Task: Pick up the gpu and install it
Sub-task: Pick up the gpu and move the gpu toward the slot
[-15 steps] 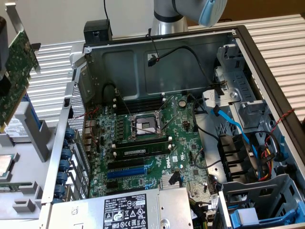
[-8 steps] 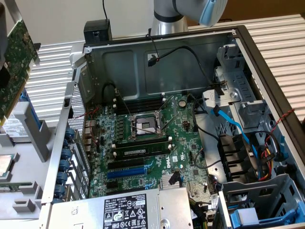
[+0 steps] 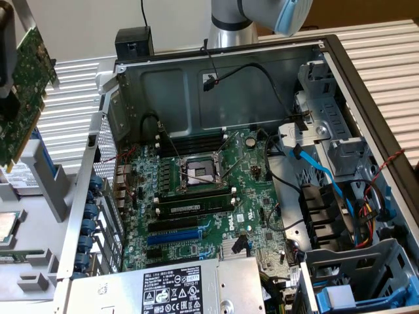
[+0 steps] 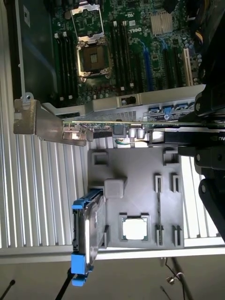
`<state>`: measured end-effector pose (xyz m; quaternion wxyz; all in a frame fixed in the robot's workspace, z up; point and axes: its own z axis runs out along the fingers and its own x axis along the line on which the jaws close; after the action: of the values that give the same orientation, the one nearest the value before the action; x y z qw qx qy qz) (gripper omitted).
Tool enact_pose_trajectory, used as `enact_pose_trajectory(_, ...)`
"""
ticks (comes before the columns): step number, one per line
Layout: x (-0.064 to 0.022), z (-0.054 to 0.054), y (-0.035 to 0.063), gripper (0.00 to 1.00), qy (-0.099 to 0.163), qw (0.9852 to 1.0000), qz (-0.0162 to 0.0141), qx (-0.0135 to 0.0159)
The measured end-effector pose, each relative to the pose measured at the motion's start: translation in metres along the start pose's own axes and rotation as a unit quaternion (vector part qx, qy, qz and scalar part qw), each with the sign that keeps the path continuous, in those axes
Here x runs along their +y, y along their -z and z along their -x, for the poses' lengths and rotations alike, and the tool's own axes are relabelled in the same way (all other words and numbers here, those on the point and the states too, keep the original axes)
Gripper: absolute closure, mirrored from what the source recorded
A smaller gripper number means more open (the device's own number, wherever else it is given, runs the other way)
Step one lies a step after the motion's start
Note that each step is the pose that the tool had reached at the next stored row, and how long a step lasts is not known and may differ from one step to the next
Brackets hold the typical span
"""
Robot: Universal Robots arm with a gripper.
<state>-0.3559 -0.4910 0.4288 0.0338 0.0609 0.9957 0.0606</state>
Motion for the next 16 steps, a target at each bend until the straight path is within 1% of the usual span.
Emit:
enact_pose_trajectory(3, -0.0006, 0.009, -0.0005, 0.71, 0.000, 1.0000, -0.0001, 0.0009)
enact_pose_trajectory(7, -0.0018, 0.024, -0.0012, 0.71, 0.000, 1.0000, -0.0003, 0.0027)
enact_pose_trajectory(16, -0.0021, 0.054, -0.0009, 0.71, 0.001, 1.0000, 0.0006, 0.0041)
